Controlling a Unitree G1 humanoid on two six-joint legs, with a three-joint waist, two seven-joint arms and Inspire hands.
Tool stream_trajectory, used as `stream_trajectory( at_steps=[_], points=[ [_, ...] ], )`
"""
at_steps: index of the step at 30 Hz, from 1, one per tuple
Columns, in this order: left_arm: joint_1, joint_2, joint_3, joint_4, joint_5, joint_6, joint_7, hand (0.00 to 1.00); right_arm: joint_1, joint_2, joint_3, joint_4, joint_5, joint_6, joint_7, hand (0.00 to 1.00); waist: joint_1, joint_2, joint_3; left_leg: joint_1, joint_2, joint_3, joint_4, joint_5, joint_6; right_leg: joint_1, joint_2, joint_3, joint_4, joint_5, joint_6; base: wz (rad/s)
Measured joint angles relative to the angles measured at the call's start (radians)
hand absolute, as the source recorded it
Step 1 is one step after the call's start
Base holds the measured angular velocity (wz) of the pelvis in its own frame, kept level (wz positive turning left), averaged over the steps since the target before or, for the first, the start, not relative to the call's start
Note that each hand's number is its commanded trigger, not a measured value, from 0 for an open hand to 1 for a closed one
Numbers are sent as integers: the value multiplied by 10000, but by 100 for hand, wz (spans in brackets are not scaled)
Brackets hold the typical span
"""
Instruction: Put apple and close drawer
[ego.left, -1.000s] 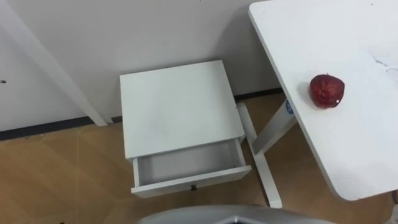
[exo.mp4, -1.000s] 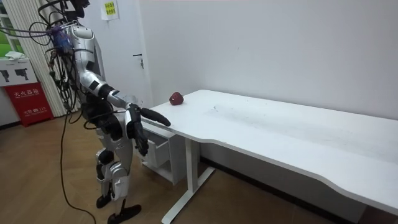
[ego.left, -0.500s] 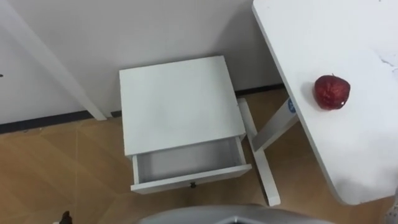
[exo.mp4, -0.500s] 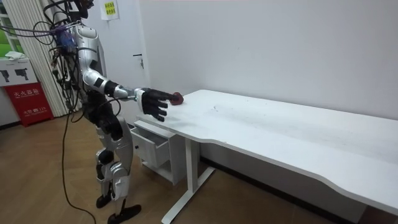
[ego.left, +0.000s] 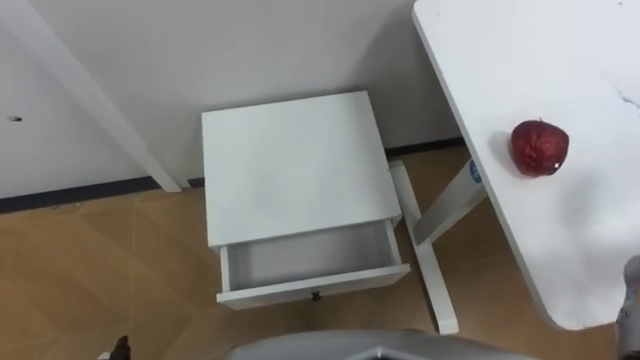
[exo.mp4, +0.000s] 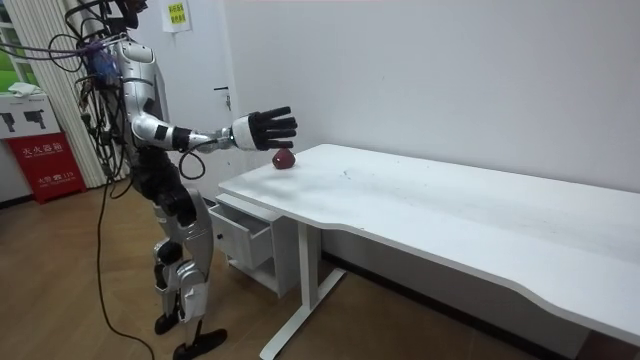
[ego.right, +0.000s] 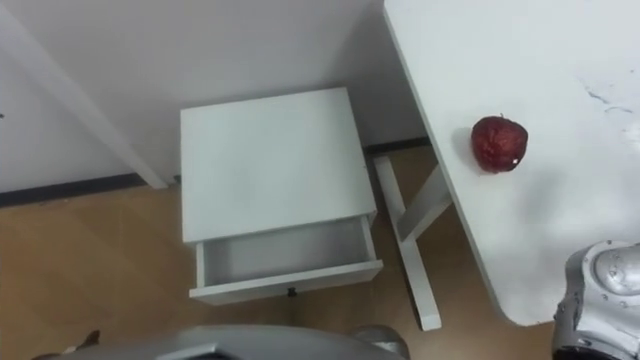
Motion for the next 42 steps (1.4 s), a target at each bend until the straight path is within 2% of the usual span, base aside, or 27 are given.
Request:
stream_trajectory(
  at_steps=[3,7,10,11,14,20,27,33,38,42],
  points=[
    [-107,-10,6,-1,1,8,-29,0,-2,-5,372,-423,-263,56,654,0,109,41,0,-7,-4,7,-19,1,-2,-8,0,-3,1,-2,2,0],
    [-193,-8,0,-128,4,23,-151,0,102,-23,1077,-1064,-264,182,1817,0,122,-7,8,-12,4,-28,-20,3,-4,19,-7,-114,-1,-2,3,5],
    [-186,-6,-11,-122,2,97,-204,0,141,-36,1394,-1083,-264,455,2671,0,119,-84,47,68,3,-44,-17,3,-4,150,-28,-297,-26,-2,3,8],
    [-179,-6,-12,-121,2,142,-206,0,161,-37,1539,-1084,-259,516,2958,0,120,-86,30,69,5,-47,-17,2,-5,169,-28,-331,-32,-2,3,8],
    [-141,8,-135,-120,-11,218,-202,0,272,-36,2057,-1047,-277,662,3614,0,185,-210,49,46,5,-49,-17,2,-6,220,-26,-426,-169,0,3,2],
    [-37,11,-401,-188,0,405,-203,0,381,-12,2443,-855,-1385,1123,4756,0,222,-159,31,61,4,-119,6,0,-9,296,-28,-551,-191,4,1,4],
    [78,14,-401,-623,86,423,-200,0,381,-12,2552,-855,-1430,1213,5321,0,353,-73,-20,67,3,-143,46,0,-8,335,-23,-515,-190,4,1,1],
    [192,14,-402,-738,84,423,-186,0,402,-11,2686,-854,-1385,1256,5627,0,290,-4,-11,73,6,-136,59,0,-8,338,-24,-496,-184,4,1,0],
    [227,8,-399,-739,88,431,-195,0,477,37,2686,-366,-1404,1448,5932,0,244,36,-12,72,6,-136,63,0,-8,344,-24,-489,-179,5,0,0],
    [234,-20,-398,-736,84,549,-195,0,622,98,2687,-13,-1405,1472,6126,0,183,111,-9,75,5,-129,62,0,-8,334,-27,-472,-174,4,0,0]
  ],
)
